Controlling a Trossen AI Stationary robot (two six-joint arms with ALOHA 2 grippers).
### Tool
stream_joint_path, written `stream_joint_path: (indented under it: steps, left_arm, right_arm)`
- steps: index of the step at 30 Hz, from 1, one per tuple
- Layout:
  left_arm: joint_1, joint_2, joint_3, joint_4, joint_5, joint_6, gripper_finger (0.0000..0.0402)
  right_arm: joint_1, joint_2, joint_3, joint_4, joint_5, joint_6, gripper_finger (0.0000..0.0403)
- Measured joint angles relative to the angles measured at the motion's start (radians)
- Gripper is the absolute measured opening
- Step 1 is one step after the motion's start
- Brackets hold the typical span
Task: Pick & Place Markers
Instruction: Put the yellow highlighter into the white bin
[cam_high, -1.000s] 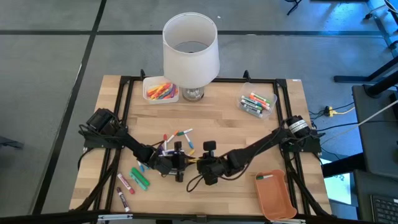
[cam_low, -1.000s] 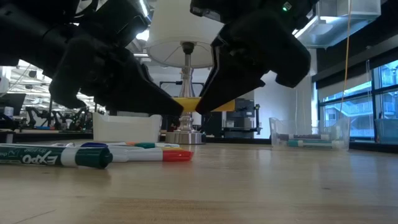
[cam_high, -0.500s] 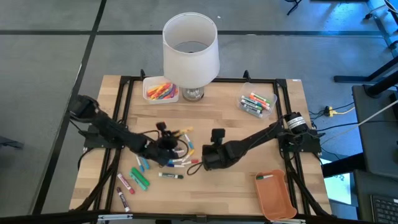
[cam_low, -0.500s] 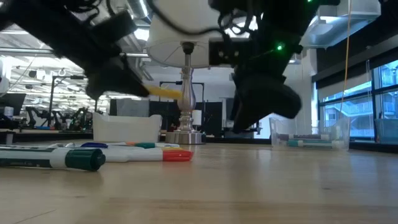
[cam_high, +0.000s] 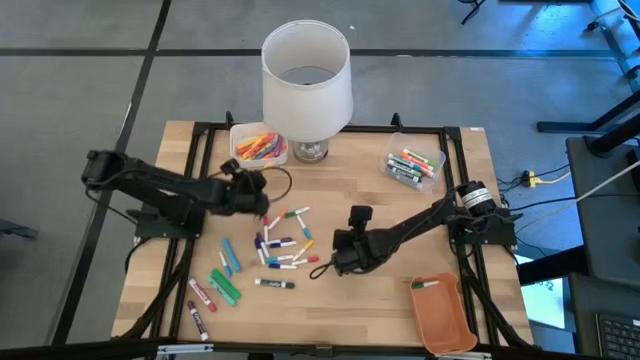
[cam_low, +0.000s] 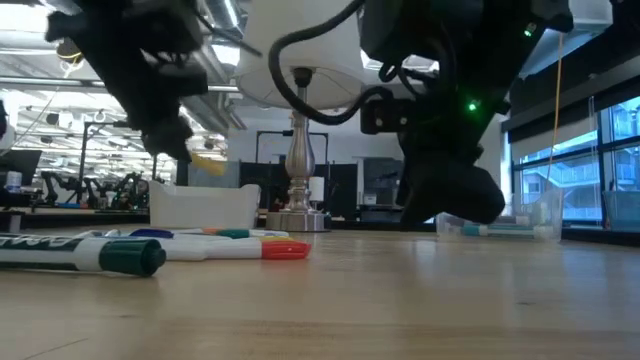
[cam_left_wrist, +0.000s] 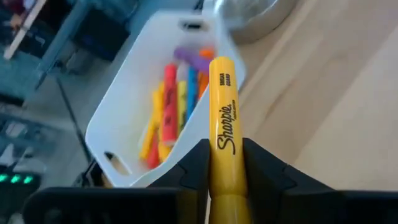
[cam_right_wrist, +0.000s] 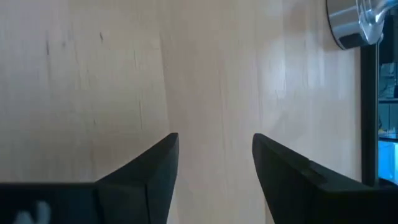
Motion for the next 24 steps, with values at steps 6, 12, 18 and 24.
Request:
stream_joint_path:
  steps: [6,12,18,24]
  left_arm:
    - [0.172,0.001,-0.034,0.035,-0.05,0.086,0.0067]
    - [0.332,0.001,-0.035,0.085,0.023,0.093,0.0079]
    - [0.427,0.002,-0.035,0.203,0.025,0.142,0.0123]
    - [0.456,0.002,-0.035,0.24,0.081,0.205,0.0159]
  right_arm:
    - [-0.004,0.0,-0.005,0.08,-0.034,-0.029,0.0204]
    - [-0.004,0.0,-0.005,0.122,-0.043,-0.058,0.0204]
    - [-0.004,0.0,-0.005,0.149,-0.043,-0.074,0.0204]
    - [-0.004,0.0,-0.005,0.155,-0.042,-0.076,0.0204]
